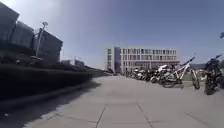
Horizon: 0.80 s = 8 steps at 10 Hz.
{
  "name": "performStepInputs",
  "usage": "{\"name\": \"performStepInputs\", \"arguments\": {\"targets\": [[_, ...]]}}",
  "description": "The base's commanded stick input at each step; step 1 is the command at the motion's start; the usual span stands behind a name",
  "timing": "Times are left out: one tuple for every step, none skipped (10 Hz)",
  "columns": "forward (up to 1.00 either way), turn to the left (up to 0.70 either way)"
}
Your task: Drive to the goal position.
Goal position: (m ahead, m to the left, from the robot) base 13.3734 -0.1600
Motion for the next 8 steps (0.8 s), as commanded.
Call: {"name": "performStepInputs", "arguments": {"targets": [[1.0, 0.02], [1.0, 0.02], [1.0, 0.02], [1.0, 0.02], [1.0, 0.05], [1.0, 0.14], [1.0, 0.23], [1.0, 0.31]]}}
